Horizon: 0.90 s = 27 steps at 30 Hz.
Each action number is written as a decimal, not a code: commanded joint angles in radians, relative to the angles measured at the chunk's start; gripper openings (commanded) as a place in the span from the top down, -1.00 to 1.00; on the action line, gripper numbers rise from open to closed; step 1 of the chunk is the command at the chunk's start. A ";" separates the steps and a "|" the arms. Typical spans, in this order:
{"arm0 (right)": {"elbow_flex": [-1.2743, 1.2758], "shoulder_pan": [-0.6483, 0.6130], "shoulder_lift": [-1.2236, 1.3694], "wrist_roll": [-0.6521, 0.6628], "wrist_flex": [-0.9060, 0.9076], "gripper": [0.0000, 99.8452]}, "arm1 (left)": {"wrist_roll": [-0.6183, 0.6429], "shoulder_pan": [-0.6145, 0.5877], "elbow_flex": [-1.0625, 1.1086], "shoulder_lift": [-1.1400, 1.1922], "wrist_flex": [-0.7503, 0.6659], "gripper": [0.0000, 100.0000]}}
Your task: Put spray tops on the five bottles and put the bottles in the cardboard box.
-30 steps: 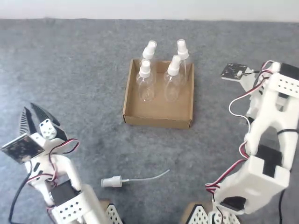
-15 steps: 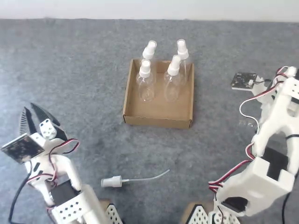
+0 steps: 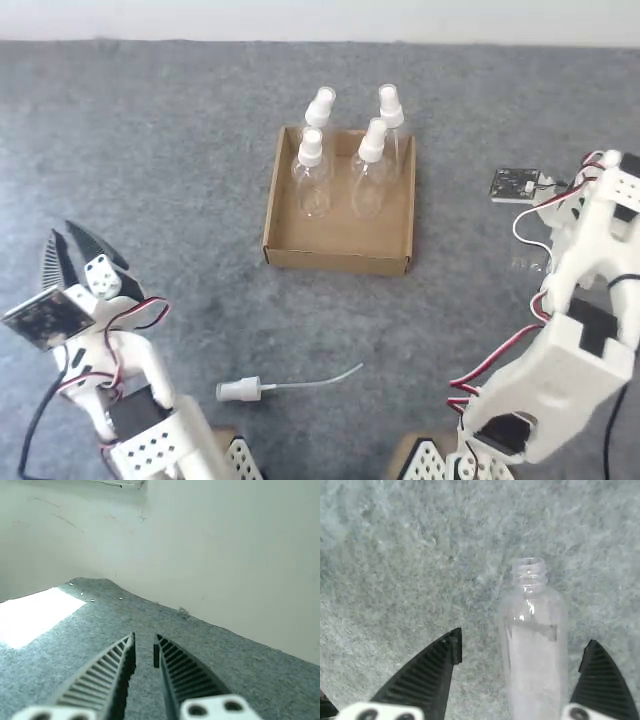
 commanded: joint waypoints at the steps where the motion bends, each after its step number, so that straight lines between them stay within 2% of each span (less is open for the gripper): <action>1: -0.012 0.002 0.004 0.015 -0.022 0.36 | -0.018 0.005 -0.012 -0.017 -0.012 0.88; 10: -0.009 0.008 0.081 0.015 -0.105 0.37 | -0.048 0.006 -0.012 -0.017 -0.009 0.88; 16: -0.009 0.004 0.087 0.015 -0.105 0.56 | -0.049 0.006 -0.012 -0.017 -0.009 0.88; 27: -0.008 0.004 0.077 0.006 -0.096 0.77 | -0.049 0.006 -0.012 -0.017 -0.009 0.88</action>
